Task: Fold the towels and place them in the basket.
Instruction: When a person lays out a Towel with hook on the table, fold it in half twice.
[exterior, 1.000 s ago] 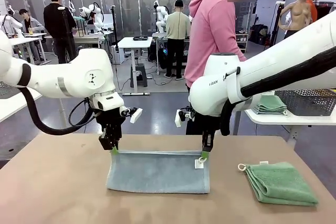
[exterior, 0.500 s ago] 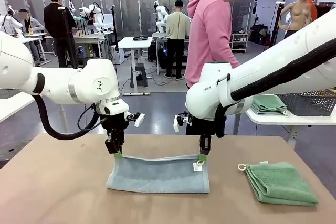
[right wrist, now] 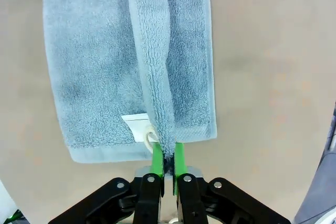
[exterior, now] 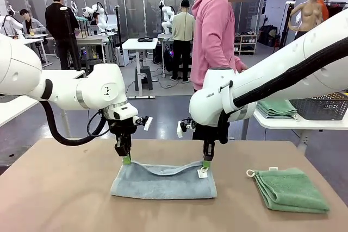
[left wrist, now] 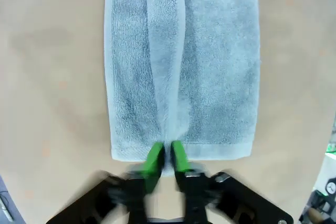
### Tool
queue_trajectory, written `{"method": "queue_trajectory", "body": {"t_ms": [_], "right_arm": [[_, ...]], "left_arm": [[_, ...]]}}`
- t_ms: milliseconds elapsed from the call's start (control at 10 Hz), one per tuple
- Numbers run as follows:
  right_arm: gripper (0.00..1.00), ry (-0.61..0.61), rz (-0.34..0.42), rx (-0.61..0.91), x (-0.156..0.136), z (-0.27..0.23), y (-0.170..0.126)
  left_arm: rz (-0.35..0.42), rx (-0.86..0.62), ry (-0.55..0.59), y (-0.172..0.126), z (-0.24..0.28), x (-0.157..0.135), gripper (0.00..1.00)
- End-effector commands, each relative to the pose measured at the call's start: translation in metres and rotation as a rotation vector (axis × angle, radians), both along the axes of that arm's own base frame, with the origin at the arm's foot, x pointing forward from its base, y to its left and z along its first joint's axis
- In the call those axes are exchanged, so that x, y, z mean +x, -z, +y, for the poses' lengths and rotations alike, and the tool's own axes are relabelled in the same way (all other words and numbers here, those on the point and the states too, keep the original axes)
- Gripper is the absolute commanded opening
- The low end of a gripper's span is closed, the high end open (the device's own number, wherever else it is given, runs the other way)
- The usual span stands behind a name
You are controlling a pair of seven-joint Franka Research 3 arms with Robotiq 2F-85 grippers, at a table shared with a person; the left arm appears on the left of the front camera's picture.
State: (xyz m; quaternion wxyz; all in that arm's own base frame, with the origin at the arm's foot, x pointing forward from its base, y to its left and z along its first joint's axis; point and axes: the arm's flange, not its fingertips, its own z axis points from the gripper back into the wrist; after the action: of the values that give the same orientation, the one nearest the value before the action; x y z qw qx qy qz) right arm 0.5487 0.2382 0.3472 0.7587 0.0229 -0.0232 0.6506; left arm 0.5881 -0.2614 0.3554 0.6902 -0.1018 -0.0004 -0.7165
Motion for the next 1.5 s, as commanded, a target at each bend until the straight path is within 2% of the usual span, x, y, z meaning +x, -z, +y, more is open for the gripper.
{"method": "queue_trajectory", "body": {"t_ms": [0, 100, 200, 300, 400, 500, 600, 700, 800, 900, 1000, 1400], "right_arm": [[0.42, 0.054, -0.022, -0.039, 0.005, 0.002, 0.004], [0.65, 0.067, -0.023, -0.055, 0.005, 0.001, 0.006], [0.75, 0.08, -0.023, -0.07, 0.004, -0.001, 0.007], [0.98, 0.096, -0.027, -0.089, 0.004, -0.003, 0.008], [1.0, 0.101, -0.042, -0.085, 0.001, -0.005, 0.006], [1.0, 0.095, -0.056, -0.072, -0.004, -0.006, 0.002], [0.85, 0.09, -0.064, -0.068, -0.01, -0.007, -0.003], [0.94, 0.089, -0.067, -0.063, -0.015, -0.008, -0.004], [1.0, 0.088, -0.075, -0.047, -0.019, -0.009, -0.005], [1.0, 0.079, -0.048, -0.047, -0.026, -0.007, -0.005], [1.0, 0.073, -0.049, -0.061, -0.007, -0.004, -0.006], [1.0, 0.073, -0.049, -0.061, -0.007, -0.004, -0.006]], "left_arm": [[-0.006, 0.02, -0.037, 0.004, -0.001, 0.005, 0.32], [-0.002, 0.03, -0.054, 0.006, 0.001, 0.004, 0.4], [-0.004, 0.043, -0.072, 0.008, 0.003, 0.003, 0.51], [-0.004, 0.053, -0.089, 0.011, 0.006, 0.002, 0.58], [-0.018, 0.054, -0.082, 0.01, 0.005, -0.002, 0.56], [-0.039, 0.037, -0.077, 0.005, 0.006, -0.008, 0.77], [-0.05, 0.006, -0.079, -0.002, 0.006, -0.015, 0.74], [-0.058, -0.005, -0.092, -0.005, 0.008, -0.021, 0.95], [-0.073, -0.013, -0.111, -0.008, 0.008, -0.027, 0.93], [-0.07, -0.007, -0.118, -0.011, 0.009, -0.038, 0.93], [-0.048, 0.013, -0.072, -0.007, 0.001, -0.009, 0.93], [-0.048, 0.013, -0.072, -0.007, 0.001, -0.009, 0.93]]}}
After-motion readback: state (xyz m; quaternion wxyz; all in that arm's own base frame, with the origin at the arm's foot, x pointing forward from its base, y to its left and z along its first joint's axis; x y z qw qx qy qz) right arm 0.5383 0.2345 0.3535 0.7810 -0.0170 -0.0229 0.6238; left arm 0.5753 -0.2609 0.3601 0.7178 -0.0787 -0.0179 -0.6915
